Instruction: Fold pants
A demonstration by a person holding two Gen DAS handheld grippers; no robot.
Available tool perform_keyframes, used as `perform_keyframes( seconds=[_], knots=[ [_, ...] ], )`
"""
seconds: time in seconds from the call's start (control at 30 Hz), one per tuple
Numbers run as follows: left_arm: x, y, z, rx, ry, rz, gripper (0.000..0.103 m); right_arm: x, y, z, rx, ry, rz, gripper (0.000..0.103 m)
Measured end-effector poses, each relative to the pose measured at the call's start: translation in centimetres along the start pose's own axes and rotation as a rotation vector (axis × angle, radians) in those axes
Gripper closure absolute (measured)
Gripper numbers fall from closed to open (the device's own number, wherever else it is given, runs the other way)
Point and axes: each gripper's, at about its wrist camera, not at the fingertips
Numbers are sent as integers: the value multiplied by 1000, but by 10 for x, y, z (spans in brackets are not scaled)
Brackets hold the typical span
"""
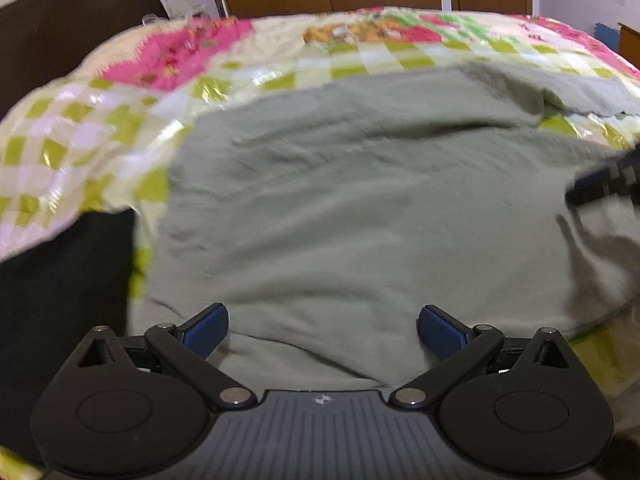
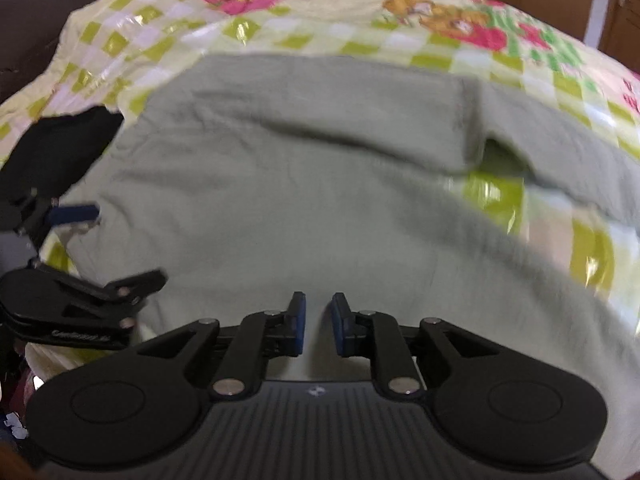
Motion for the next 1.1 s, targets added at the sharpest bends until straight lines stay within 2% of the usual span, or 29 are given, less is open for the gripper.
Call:
perform_keyframes(
  seconds=[0.07,0.13,0.27,0.33,0.47,0.53,0.63,0.73,0.87,0.97,1.07,1.1],
  knots=[
    [-8,-10,12,26,-15,-46,0,-4,-20,-5,-42,21,-39,87],
    [-9,-24,24,40,-34,-92,0,0,-42,-10,-100,53,-67,79],
    [18,-65,57,24,-36,-148,0,27,-91,-24,-215,116,-96,75],
    [43,-90,73,22,-20,-140,0,45,-113,-32,-259,121,-106,67],
    [88,-133,99,14,-4,-111,0,82,-153,-53,-321,129,-93,63],
    [105,-145,107,26,-2,-89,0,98,-169,-58,-356,107,-91,56],
    [128,-159,119,25,15,-53,0,118,-183,-65,-386,85,-84,51],
    [148,-168,129,36,6,-19,0,142,-192,-69,-413,86,-49,51],
    [170,-179,149,-24,25,30,0,162,-196,-72,-425,89,-22,49],
    [182,-184,157,-41,3,63,0,166,-199,-74,-404,89,-15,50],
    [189,-183,160,-65,14,107,3,168,-201,-76,-377,84,3,65],
    [189,-183,161,-80,25,108,12,168,-200,-76,-369,81,9,75]
  ],
)
Point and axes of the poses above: each gripper's, at about its wrist camera, not at the fingertips, and x roughly the way its jaws point, z to its left, y to its underside, and after that the axes turned 6 degrees about y, right-handed
